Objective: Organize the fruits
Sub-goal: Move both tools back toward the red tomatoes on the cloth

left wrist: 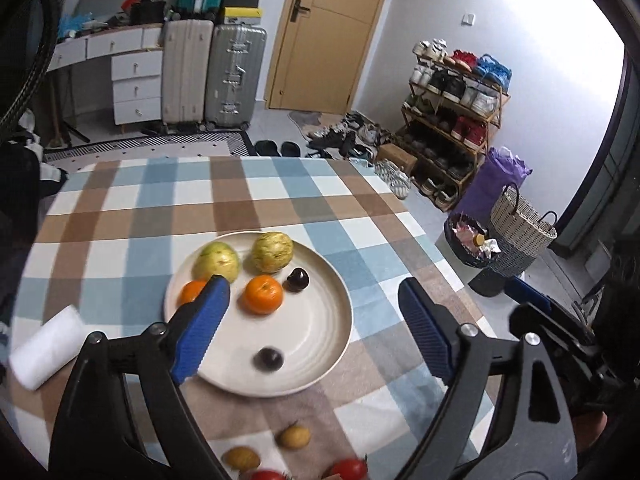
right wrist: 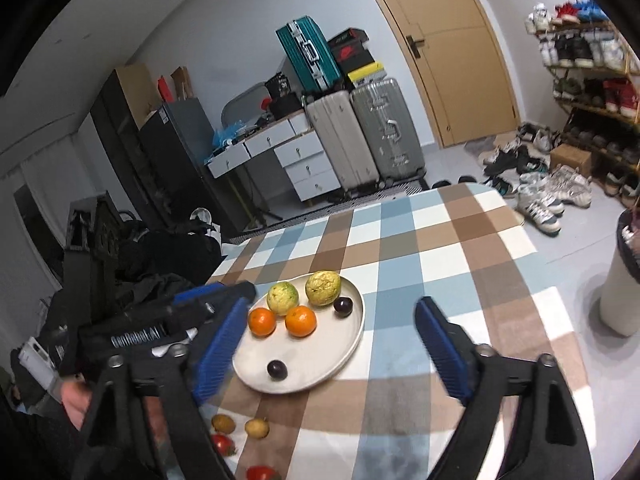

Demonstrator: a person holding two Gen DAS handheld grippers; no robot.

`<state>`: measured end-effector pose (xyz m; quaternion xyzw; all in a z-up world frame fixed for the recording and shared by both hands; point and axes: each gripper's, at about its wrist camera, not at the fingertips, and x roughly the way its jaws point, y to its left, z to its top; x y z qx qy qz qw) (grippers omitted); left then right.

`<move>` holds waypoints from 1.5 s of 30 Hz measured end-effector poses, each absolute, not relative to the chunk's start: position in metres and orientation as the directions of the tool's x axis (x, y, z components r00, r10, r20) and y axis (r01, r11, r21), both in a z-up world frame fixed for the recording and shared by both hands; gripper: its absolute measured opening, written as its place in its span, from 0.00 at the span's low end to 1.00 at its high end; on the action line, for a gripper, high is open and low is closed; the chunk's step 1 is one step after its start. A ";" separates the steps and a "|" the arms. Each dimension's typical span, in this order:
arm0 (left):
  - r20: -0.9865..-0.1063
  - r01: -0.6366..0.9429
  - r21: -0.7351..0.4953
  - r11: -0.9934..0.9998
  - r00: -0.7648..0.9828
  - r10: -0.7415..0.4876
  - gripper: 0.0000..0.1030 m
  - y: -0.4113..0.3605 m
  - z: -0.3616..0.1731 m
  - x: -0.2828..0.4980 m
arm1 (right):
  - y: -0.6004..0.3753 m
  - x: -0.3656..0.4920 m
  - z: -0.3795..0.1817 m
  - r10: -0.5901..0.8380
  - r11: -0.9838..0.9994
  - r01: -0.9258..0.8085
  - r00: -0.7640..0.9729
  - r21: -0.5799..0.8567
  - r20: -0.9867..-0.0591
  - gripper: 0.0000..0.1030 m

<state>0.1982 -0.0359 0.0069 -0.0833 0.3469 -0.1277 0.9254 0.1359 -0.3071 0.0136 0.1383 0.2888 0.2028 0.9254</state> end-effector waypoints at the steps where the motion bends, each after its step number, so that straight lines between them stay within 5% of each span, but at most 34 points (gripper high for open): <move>1: -0.616 0.172 -0.239 0.956 0.734 -0.286 0.89 -0.032 0.010 0.191 | -0.307 0.128 0.016 0.450 0.882 -0.295 0.758 0.367 -0.472 0.91; 3: -0.603 0.146 -0.225 0.963 0.756 -0.255 0.99 -0.022 0.016 0.173 | -0.307 0.113 0.019 0.443 0.885 -0.295 0.770 0.360 -0.459 0.97; 19: -0.561 0.053 -0.139 0.989 0.819 -0.123 0.99 0.011 0.021 0.072 | -0.269 0.037 0.034 0.444 0.894 -0.364 0.802 0.263 -0.400 1.00; 32: -0.634 0.009 -0.093 0.996 0.770 -0.067 0.99 0.024 -0.035 0.047 | -0.223 0.010 -0.022 0.411 0.909 -0.381 0.750 0.169 -0.518 1.00; 45: -0.695 0.021 -0.113 0.993 0.713 -0.094 0.99 0.028 -0.085 0.054 | -0.213 0.023 -0.070 0.430 0.900 -0.369 0.658 0.233 -0.618 1.00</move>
